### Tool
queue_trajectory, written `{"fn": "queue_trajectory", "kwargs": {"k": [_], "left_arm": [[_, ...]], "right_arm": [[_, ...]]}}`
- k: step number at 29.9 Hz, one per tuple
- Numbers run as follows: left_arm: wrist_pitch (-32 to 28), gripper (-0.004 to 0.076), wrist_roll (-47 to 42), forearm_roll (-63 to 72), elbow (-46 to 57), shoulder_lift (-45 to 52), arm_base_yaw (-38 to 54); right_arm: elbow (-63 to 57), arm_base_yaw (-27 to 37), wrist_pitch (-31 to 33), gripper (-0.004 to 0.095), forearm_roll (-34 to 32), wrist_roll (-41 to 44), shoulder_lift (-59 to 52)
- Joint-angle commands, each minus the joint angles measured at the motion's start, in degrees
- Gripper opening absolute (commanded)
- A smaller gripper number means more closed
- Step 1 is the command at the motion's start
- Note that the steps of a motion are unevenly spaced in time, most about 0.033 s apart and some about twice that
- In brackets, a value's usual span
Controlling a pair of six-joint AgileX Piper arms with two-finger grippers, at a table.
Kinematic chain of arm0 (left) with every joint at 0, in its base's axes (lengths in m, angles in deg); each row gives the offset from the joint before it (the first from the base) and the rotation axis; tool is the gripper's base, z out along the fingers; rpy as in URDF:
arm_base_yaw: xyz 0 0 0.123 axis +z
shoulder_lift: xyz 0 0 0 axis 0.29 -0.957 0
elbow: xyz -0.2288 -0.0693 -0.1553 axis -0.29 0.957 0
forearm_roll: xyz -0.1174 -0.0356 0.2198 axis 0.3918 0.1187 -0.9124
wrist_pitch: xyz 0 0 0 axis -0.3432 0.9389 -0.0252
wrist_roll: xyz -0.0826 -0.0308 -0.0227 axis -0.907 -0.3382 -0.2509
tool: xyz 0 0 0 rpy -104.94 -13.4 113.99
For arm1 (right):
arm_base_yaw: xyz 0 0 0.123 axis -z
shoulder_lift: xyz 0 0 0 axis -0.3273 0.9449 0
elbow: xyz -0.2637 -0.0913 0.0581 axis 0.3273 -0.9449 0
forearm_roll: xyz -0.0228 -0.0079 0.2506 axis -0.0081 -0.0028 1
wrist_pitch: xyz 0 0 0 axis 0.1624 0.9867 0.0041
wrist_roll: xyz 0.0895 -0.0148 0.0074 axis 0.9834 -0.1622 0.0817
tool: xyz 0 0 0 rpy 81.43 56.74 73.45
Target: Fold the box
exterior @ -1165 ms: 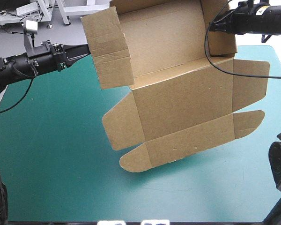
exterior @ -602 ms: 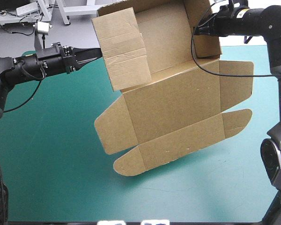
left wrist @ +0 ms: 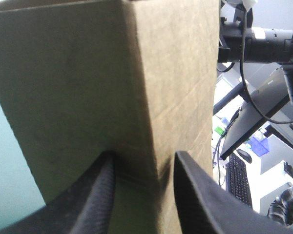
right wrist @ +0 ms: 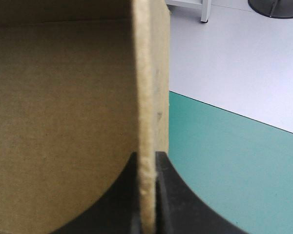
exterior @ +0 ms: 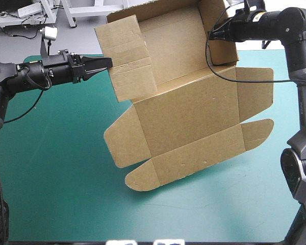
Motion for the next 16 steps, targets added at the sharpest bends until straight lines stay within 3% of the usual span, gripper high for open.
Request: {"fn": "queue_trajectory", "kwargs": {"k": [1, 12, 16], "left_arm": [[1.0, 0.0288, 0.3, 3.2, -1.5, 2.4, -0.4], [-3.2, 0.0288, 0.4, -5.7, -1.5, 2.4, -0.4], [-6.7, 0.0288, 0.3, -8.7, -1.5, 2.4, -0.4]], "right_arm": [[1.8, -1.3, -4.8, -0.0009, 2.6, 1.0, -3.1], [1.8, -6.1, -5.0, -0.0009, 1.4, 2.3, -2.1], [1.8, -8.6, -4.5, -0.0009, -3.0, 3.7, -2.1]]}}
